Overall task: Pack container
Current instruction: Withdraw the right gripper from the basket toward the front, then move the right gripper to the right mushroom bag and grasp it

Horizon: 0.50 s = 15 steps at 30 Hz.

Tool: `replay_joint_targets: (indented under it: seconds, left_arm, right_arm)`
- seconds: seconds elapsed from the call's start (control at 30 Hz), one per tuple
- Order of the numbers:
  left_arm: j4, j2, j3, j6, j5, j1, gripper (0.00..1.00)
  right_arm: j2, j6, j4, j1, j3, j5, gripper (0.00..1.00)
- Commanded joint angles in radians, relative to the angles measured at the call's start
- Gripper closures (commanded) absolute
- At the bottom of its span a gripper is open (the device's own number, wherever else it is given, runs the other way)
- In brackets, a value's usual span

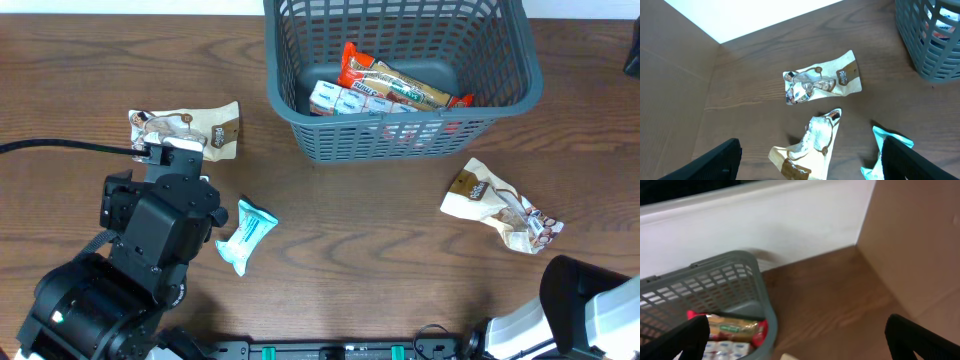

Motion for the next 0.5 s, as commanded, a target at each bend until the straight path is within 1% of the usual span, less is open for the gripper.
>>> replay_joint_targets:
  seconds: [0.0,0.03,0.1,0.17,0.33,0.47]
  left_arm:
    - [-0.003,-0.002,0.013,0.005,-0.011,0.005,0.22]
    - [-0.003,-0.002,0.013,0.005,-0.011,0.005,0.22]
    - [-0.003,-0.002,0.013,0.005,-0.011,0.005,0.21]
    - [-0.003,-0.002,0.013,0.005,-0.011,0.005,0.21]
    - [-0.003,-0.002,0.013,0.005,-0.011,0.005,0.21]
    - [-0.003,-0.002,0.013,0.005,-0.011,0.005,0.22]
  right_arm:
    - [-0.01,0.209,-0.005,0.0,-0.13,0.103,0.01]
    - [-0.016,0.274,-0.004,0.0,-0.182,0.157,0.01]
    - [-0.042,0.456,-0.004,0.0,-0.332,0.265,0.01]
    - [-0.068,0.581,-0.004,-0.001,-0.458,0.306,0.01]
    - [-0.125,0.861,-0.004,-0.011,-0.775,0.309,0.01]
    - [-0.153,1.098,-0.004,-0.011,-0.991,0.287,0.01]
